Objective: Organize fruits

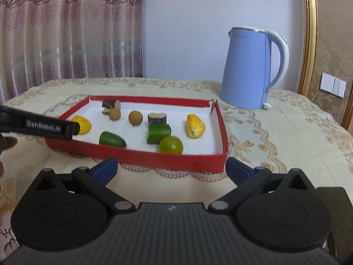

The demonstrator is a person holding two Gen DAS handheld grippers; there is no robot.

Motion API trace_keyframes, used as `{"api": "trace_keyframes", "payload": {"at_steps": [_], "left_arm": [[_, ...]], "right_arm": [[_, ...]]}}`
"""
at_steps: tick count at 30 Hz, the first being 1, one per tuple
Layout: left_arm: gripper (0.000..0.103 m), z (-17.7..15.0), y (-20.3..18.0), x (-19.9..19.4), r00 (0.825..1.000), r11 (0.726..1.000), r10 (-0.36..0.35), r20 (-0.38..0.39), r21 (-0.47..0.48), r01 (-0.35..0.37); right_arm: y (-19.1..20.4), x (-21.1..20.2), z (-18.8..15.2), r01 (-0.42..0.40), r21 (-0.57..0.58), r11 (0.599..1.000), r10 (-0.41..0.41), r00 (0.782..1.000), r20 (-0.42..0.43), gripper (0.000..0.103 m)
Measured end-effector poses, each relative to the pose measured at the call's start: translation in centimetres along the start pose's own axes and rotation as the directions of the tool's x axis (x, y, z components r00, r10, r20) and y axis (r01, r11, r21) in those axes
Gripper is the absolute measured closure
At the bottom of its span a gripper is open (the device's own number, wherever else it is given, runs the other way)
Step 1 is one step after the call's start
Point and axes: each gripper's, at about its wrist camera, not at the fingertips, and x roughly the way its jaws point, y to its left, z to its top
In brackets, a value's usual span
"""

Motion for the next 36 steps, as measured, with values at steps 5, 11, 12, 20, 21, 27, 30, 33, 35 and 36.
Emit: {"api": "trace_keyframes", "payload": {"at_steps": [5,11,12,20,21,27,30,33,35,36], "left_arm": [[0.002,0.1,0.0,-0.4,1.000,1.000,0.016,0.024,-0.011,-0.016],[0.002,0.3,0.1,-0.4,1.000,1.000,-0.016,0.023,-0.010,0.016],[0.002,0.3,0.1,-0.4,1.000,1.000,-0.010,0.023,-0.009,0.011],[0.002,0.4,0.2,-0.2,1.000,1.000,-0.012,0.013,-0.004,0.012],[0.002,0.4,0.2,-0.1,1.000,1.000,-0.013,0.013,-0.004,0.014],[0.002,0.4,-0.3,0.2,1.000,0.999,-0.024,0.002,0.021,0.024],[0.002,0.4,-0.5,0.5,1.000,0.999,-0.026,-0.002,0.025,0.026],[0.002,0.4,-0.4,0.6,1.000,0.999,-0.030,-0.005,0.016,0.030],[0.002,0.5,-0.3,0.6,1.000,1.000,-0.030,-0.004,0.008,0.030],[0.002,0.5,-0.3,0.6,1.000,1.000,-0.028,-0.003,0.007,0.028]], "right_arm": [[0.2,0.4,-0.4,0.001,-0.003,1.000,-0.001,1.000,-0.016,0.000],[0.5,1.2,-0.8,0.004,-0.012,1.000,-0.005,0.998,-0.057,0.000],[0.5,1.3,-0.9,0.004,-0.011,1.000,-0.005,0.998,-0.063,0.000],[0.5,2.4,-1.2,0.027,-0.003,1.000,-0.027,0.989,-0.144,0.000],[0.6,2.7,-1.2,0.030,-0.009,1.000,-0.031,0.984,-0.173,0.000],[0.2,3.2,-1.7,0.022,0.028,0.999,-0.016,0.979,-0.202,0.000],[0.5,3.0,-1.9,0.033,0.018,0.999,-0.029,0.982,-0.185,0.000],[1.1,2.7,-2.0,0.056,-0.020,0.998,-0.058,0.984,-0.167,0.000],[1.4,2.6,-1.9,0.066,-0.039,0.997,-0.071,0.985,-0.160,0.000],[1.3,2.6,-1.8,0.065,-0.037,0.997,-0.070,0.985,-0.161,0.000]]}}
